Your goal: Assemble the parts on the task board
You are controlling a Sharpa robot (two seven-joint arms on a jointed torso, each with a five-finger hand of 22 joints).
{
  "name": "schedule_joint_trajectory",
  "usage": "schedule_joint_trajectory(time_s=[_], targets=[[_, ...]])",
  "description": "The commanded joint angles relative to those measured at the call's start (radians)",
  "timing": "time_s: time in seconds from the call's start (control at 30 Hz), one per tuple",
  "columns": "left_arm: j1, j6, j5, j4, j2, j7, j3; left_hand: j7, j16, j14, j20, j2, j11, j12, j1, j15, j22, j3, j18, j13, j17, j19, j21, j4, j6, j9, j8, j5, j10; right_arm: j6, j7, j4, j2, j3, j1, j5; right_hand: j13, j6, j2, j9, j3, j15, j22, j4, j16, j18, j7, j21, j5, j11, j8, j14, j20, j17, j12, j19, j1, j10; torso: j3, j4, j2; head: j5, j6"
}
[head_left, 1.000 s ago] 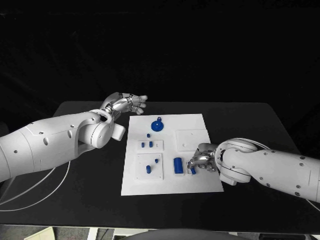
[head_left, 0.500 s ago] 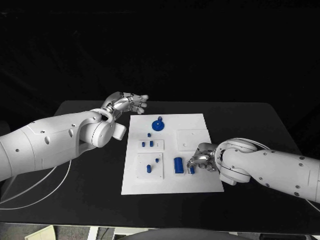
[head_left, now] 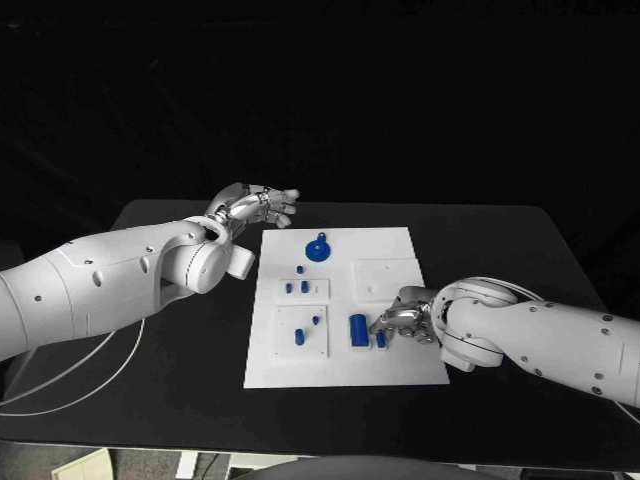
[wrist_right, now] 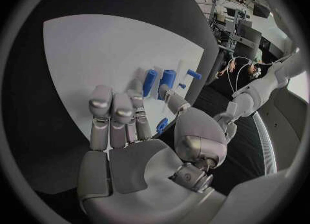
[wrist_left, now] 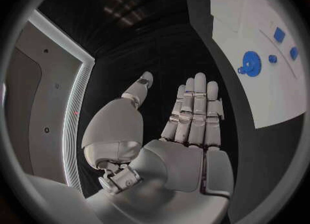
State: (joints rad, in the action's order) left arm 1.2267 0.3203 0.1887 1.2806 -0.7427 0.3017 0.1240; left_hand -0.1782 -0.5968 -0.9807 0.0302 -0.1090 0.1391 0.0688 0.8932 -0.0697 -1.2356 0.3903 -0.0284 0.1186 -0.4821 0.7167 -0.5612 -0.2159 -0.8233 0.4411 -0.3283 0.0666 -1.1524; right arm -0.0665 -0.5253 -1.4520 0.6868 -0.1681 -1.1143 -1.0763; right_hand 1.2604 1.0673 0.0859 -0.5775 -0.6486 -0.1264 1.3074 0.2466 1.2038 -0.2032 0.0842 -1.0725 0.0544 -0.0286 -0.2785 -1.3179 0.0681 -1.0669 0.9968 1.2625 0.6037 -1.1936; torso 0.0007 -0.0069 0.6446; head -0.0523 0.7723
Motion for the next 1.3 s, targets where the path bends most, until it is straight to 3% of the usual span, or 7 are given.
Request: schedule_joint_trajectory(time_s=[0.03,0.3,0.4,0.67,0.9,1.3], targets=[[0.001,-0.012,0.002,0.001,0.002,0.005,-0.001,0.005,0.004,-0.007,0.001,0.001,-0.001,0.005,-0.007,0.001,-0.002,-0.002,-0.020,-0.001,-0.001,0.009,0.005,0.006,0.002,-0.001,-0.004,-0.002,0.004,0.000,0.022,-0.006,0.000,-0.001,0.003,-0.003,0.002,-0.002,0.007,0.000,0.016,-0.008,0.014,0.003,0.004,-0.059,-0.005,-0.003,-0.006,-0.003,0.003,0.003,0.005,-0.001,0.000,-0.003,-0.008,0.002,0.0007,-0.0002,0.000,-0.001,0.001],[0.001,-0.011,0.002,0.002,0.001,0.004,-0.001,0.005,0.004,-0.007,0.001,0.001,-0.001,0.005,-0.007,0.001,-0.002,-0.002,-0.020,-0.001,-0.002,0.009,0.006,0.006,0.002,-0.001,-0.004,-0.002,0.004,0.014,0.048,-0.016,0.023,-0.002,0.005,-0.001,0.003,-0.004,0.013,-0.001,0.036,-0.009,0.013,0.023,0.003,-0.059,-0.006,-0.002,-0.005,-0.004,0.003,0.004,0.010,0.000,-0.001,-0.005,0.002,0.002,0.0010,-0.0010,0.000,0.000,0.000],[0.001,-0.011,0.002,0.002,0.000,0.004,-0.001,0.005,0.004,-0.007,0.001,0.001,-0.001,0.005,-0.007,0.001,-0.002,-0.002,-0.020,-0.001,-0.002,0.009,0.006,0.006,0.002,-0.001,-0.004,-0.002,0.005,0.029,0.062,-0.022,0.034,-0.002,0.007,0.011,0.003,-0.005,0.017,-0.001,0.028,-0.010,0.013,0.043,0.003,-0.059,-0.006,-0.002,-0.005,-0.004,0.003,0.003,0.015,0.000,-0.001,-0.005,0.045,0.002,0.0011,-0.0010,0.000,0.000,-0.001],[0.001,-0.009,0.004,0.003,-0.003,0.001,-0.001,0.005,0.005,-0.007,0.001,0.002,-0.001,0.005,-0.005,0.001,-0.003,-0.001,-0.021,-0.001,-0.002,0.010,0.006,0.006,0.002,-0.002,-0.004,-0.002,0.005,0.053,0.070,-0.035,0.058,-0.002,0.018,0.018,0.005,-0.009,0.038,-0.004,0.033,-0.008,0.012,0.045,0.000,-0.059,-0.005,-0.002,-0.005,-0.003,0.002,0.004,0.017,0.001,-0.002,-0.006,0.161,0.004,0.0010,-0.0018,0.000,-0.001,-0.001],[0.001,-0.009,0.004,0.003,-0.002,0.000,0.000,0.005,0.005,-0.007,0.001,0.002,-0.001,0.005,-0.005,0.001,-0.003,0.000,-0.021,-0.001,-0.003,0.010,0.006,0.006,0.002,-0.002,-0.004,-0.002,0.005,0.046,0.071,-0.035,0.058,-0.002,0.022,0.018,0.005,-0.007,0.001,-0.005,0.028,-0.008,0.012,0.045,0.000,-0.059,-0.005,-0.002,-0.005,-0.002,0.001,0.003,0.014,0.001,-0.002,-0.007,0.223,0.002,0.0011,-0.0009,0.000,0.002,-0.002],[0.001,-0.009,0.004,0.002,-0.001,-0.001,0.000,0.005,0.005,-0.008,0.001,0.002,-0.001,0.005,-0.004,0.001,-0.003,0.000,-0.021,-0.001,-0.003,0.010,0.007,0.006,0.002,-0.002,-0.004,-0.002,0.005,0.024,0.064,-0.018,0.043,-0.002,0.023,0.016,0.005,-0.001,-0.079,-0.004,0.033,-0.006,0.013,0.037,0.002,-0.059,-0.005,-0.003,-0.005,-0.002,0.000,0.004,0.003,0.000,-0.004,-0.010,0.219,-0.002,0.0005,-0.0005,0.000,0.003,-0.001]])
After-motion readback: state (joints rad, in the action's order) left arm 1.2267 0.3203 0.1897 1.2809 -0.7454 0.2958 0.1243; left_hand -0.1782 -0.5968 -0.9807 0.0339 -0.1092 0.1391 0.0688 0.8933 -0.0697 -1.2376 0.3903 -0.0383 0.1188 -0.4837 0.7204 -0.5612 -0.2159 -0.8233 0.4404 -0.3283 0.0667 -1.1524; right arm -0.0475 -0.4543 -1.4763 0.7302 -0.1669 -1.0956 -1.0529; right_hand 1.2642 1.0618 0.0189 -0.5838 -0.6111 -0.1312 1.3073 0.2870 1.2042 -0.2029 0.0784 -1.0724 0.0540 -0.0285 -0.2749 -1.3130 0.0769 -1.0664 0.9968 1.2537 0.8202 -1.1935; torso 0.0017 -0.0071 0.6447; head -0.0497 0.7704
